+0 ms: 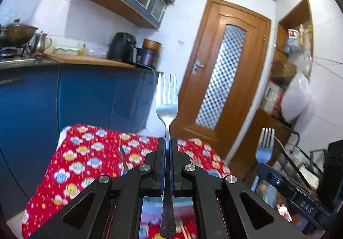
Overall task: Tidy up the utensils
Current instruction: 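Lift both silver forks and carry them over the blue caddy, then open the left tool to drop its fork while the right tool releases its fork into the caddy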
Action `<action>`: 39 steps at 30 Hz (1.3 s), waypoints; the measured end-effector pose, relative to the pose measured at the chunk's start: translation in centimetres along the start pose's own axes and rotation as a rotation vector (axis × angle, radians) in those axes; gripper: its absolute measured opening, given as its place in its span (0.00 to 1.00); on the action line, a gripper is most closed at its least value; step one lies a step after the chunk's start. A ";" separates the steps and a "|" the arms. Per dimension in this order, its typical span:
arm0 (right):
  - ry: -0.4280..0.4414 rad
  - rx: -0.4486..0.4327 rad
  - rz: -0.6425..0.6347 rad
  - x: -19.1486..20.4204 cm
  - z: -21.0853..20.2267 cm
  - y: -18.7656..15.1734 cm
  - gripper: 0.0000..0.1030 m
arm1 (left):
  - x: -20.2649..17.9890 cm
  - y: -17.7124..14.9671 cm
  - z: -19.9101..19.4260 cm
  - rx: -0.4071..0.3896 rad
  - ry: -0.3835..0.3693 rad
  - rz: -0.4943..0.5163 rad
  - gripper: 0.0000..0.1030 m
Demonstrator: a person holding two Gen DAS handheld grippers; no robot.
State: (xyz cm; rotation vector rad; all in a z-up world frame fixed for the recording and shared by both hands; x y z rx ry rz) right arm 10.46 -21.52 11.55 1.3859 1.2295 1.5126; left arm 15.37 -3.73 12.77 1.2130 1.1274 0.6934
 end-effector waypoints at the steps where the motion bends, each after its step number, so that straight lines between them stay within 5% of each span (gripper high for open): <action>1: -0.003 -0.008 -0.010 -0.1 0.7 0.3 0.03 | 0.2 0.1 0.7 -0.004 0.010 -0.002 0.03; 17: -0.077 -0.034 -0.128 -1.4 6.8 0.0 0.03 | 0.4 -3.2 6.1 -0.095 0.143 0.127 0.03; 39: -0.083 0.056 -0.177 -1.6 8.5 -4.1 0.05 | 0.0 -5.4 5.3 -0.107 0.137 0.178 0.04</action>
Point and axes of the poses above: each gripper's, at about its wrist camera, not at the fingertips, and z roughly the way its jaws point, x to its left, y to its top, the point moved 3 cm from there along z, roughly the way its jaws point, and after that the axes turned 14 degrees about -x, right-handed, at the moved point
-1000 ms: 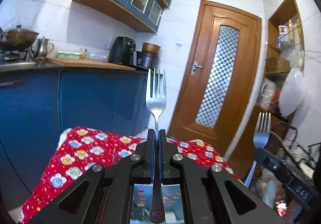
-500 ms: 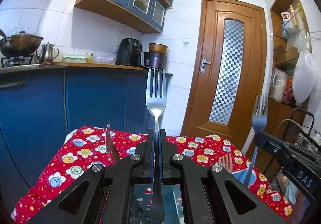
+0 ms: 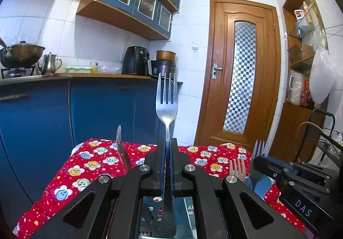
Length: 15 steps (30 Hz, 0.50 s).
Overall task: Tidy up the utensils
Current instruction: 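Open the left tool to drop its fork while the right tool releases its fork into the caddy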
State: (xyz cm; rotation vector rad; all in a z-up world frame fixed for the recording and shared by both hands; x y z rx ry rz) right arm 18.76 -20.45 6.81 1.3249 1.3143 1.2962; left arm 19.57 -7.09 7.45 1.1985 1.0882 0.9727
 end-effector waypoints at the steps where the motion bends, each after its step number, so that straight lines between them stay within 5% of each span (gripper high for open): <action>1: 0.002 -0.001 0.004 0.0 -0.1 0.0 0.05 | 0.0 0.0 0.0 0.007 -0.005 0.000 0.04; 4: 0.011 -0.009 0.018 0.1 -0.4 0.1 0.08 | -0.2 0.3 -0.1 0.012 -0.011 0.001 0.05; 7: 0.022 -0.016 0.047 -0.1 -0.7 0.4 0.19 | -0.5 0.6 -0.5 0.014 -0.020 0.002 0.16; 15: 0.036 -0.027 0.086 -0.1 -2.2 1.4 0.22 | -0.9 1.3 -1.8 0.052 -0.037 0.001 0.20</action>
Point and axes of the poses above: each gripper's, at about its wrist camera, not at the fingertips, and z roughly the way its jaws point, x to its left, y to its top, the point moved 3 cm from there along z, roughly the way its jaws point, and after that the axes turned 14 degrees about -x, right-handed, at the moved point
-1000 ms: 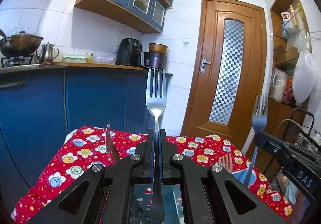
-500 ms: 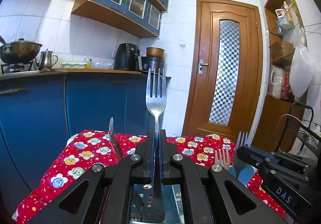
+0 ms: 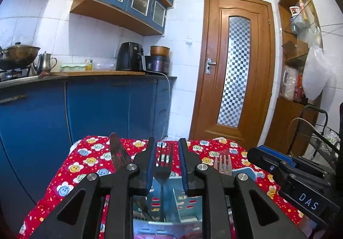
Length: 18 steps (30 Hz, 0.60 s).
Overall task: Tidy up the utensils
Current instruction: 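Open the left tool to drop its fork while the right tool releases its fork into the caddy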
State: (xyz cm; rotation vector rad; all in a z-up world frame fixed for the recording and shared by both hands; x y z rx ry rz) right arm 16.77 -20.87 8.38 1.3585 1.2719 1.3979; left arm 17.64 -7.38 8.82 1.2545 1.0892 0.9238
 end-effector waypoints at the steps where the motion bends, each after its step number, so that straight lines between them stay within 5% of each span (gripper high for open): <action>1: 0.001 0.002 -0.001 0.1 -0.2 0.0 0.23 | 0.0 0.0 -0.2 0.005 0.000 -0.005 0.20; 18: -0.004 0.065 -0.009 1.9 -5.0 -0.8 0.28 | -0.1 0.6 -5.9 0.094 -0.046 0.024 0.22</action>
Point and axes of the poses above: each gripper's, at about its wrist camera, not at the fingertips, and z roughly the way its jaws point, x to its left, y to its top, the point moved 3 cm from there along z, roughly the way its jaws point, and after that the axes turned 14 degrees about -x, right-handed, at the moved point
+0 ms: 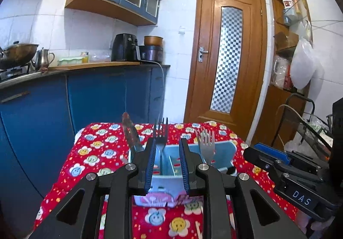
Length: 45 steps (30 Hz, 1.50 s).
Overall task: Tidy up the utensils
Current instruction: 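Open the left tool to drop its fork while the right tool releases its fork into the caddy, then move both tools back down to the chopsticks and wooden spoon on the cloth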
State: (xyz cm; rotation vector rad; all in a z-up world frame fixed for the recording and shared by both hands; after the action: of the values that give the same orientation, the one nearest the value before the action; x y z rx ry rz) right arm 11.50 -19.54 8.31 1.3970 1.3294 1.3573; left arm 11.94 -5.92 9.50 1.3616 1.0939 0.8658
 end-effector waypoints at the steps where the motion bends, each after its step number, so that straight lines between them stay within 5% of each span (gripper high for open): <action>1: -0.002 0.005 -0.003 0.1 -0.3 -0.1 0.29 | -0.1 -0.1 -0.4 0.009 0.001 0.006 0.22; 29: -0.070 0.278 0.084 -1.7 -4.6 -7.0 0.37 | -1.2 -7.5 -2.1 0.373 -0.008 0.023 0.22; 45: -0.093 0.345 0.114 -3.2 -4.6 -9.4 0.38 | -2.8 -11.4 -0.8 0.546 -0.046 0.032 0.22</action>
State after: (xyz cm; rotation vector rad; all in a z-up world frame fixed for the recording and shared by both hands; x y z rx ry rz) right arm 5.76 -21.76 -0.77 1.7673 1.4906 1.1547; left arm 8.89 -9.03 -1.40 1.8395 1.3322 0.5706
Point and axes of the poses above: each gripper's, at about its wrist camera, not at the fingertips, and z roughly the way its jaws point, x to its left, y to its top, the point moved 3 cm from there along z, roughly the way its jaws point, and after that the axes turned 14 degrees about -x, right-handed, at the moved point
